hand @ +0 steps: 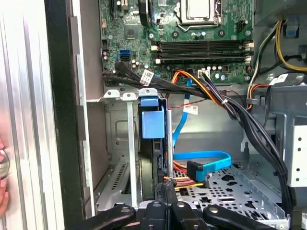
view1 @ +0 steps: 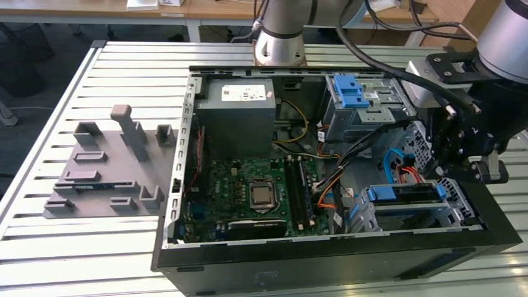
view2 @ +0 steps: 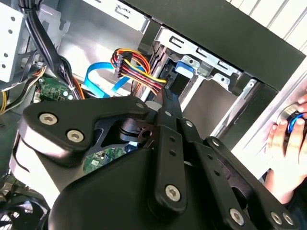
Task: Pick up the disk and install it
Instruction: 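Insert the second disk wire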
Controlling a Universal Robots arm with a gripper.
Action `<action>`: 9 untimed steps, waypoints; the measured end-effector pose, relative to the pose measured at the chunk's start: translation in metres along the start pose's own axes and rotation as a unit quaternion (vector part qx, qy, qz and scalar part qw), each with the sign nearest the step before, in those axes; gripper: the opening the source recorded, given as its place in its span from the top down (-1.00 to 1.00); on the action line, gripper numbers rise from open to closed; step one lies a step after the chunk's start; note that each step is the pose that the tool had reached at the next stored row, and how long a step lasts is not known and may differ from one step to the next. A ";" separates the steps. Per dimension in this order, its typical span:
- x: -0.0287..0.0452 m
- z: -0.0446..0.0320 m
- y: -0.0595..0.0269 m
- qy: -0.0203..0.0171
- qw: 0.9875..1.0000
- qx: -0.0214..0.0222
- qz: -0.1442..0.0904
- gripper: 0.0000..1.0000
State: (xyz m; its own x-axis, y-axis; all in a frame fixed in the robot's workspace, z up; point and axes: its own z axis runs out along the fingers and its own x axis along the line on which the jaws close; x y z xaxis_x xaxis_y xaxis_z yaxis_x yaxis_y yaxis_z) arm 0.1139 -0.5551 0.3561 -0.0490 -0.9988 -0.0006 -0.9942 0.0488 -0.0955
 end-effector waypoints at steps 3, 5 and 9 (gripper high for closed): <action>0.0000 -0.0009 -0.0001 0.000 1.000 -0.012 0.000 0.79; 0.0000 -0.0012 -0.0002 0.001 1.000 -0.018 0.000 0.79; 0.0000 -0.0034 -0.0003 0.000 1.000 -0.022 0.000 0.79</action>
State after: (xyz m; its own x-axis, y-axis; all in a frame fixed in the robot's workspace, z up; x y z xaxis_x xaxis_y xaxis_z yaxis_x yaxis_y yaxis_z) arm 0.1138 -0.5551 0.3595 -0.0489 -0.9988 -0.0007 -0.9975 0.0489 -0.0515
